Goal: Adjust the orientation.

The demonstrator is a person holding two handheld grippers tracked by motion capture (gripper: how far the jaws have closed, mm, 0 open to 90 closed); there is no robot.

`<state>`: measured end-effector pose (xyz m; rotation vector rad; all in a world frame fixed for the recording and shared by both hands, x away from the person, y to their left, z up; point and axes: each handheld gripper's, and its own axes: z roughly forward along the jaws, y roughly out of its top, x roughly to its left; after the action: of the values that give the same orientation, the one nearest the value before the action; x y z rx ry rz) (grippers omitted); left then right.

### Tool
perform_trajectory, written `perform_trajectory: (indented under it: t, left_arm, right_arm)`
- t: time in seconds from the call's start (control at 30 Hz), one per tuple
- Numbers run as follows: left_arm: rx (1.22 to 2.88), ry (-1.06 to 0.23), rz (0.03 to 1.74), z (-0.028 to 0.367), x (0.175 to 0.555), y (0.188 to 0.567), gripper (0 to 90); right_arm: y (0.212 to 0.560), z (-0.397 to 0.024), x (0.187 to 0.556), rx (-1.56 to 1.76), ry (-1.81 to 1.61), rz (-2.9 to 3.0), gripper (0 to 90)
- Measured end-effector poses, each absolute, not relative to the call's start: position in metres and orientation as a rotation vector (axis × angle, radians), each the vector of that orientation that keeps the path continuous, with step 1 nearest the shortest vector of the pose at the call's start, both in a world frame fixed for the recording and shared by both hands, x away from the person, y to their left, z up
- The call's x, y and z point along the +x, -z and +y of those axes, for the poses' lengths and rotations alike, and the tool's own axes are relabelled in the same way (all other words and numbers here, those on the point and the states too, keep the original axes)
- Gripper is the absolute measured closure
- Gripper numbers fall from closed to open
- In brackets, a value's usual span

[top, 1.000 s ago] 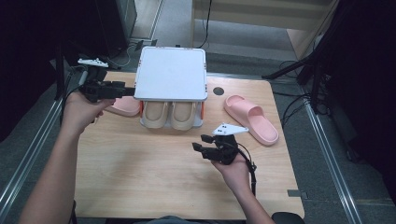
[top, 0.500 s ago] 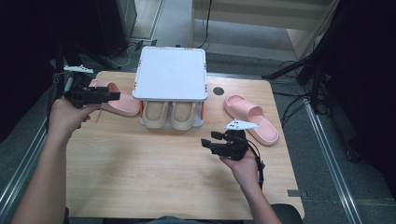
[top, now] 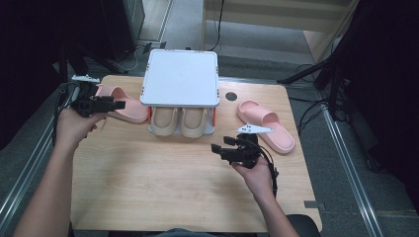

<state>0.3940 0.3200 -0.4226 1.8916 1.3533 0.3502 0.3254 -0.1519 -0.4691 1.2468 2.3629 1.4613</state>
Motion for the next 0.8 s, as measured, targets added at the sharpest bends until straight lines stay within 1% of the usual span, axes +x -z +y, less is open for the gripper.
perform_trajectory:
  t: [0.17,0.2,0.27,0.33,0.4,0.57,0.6,0.63,0.67,0.8]
  left_arm:
    - [1.892,-0.333,1.38,0.318,0.407,0.438,42.6]
    - [1.899,-0.326,1.392,0.317,0.41,0.441,44.4]
    - [1.901,-0.323,1.396,0.316,0.412,0.443,48.4]
    - [1.917,-0.318,1.401,0.312,0.418,0.45,55.6]
    - [1.908,-0.351,1.403,0.311,0.422,0.455,62.0]
    - [1.9,-0.349,1.434,0.314,0.433,0.465,71.1]
    - [1.904,-0.349,1.447,0.315,0.436,0.469,72.4]
    - [1.908,-0.349,1.455,0.316,0.437,0.471,73.7]
    - [1.911,-0.344,1.465,0.317,0.44,0.474,73.9]
    - [1.902,-0.348,1.49,0.32,0.446,0.483,75.8]
  right_arm:
    - [0.47,-0.156,0.321,1.266,-1.442,2.336,35.4]
    - [0.471,-0.157,0.32,1.262,-1.44,2.337,35.3]
    - [0.472,-0.158,0.317,1.261,-1.431,2.338,35.1]
    - [0.473,-0.159,0.315,1.264,-1.415,2.335,35.1]
    - [0.473,-0.162,0.313,1.271,-1.404,2.323,35.1]
    - [0.474,-0.167,0.308,1.299,-1.387,2.298,34.8]
    - [0.474,-0.168,0.307,1.3,-1.382,2.292,34.2]
    - [0.475,-0.17,0.306,1.309,-1.387,2.298,25.3]
    - [0.475,-0.172,0.306,1.295,-1.409,2.324,20.7]
    - [0.475,-0.176,0.3,1.283,-1.442,2.329,21.2]
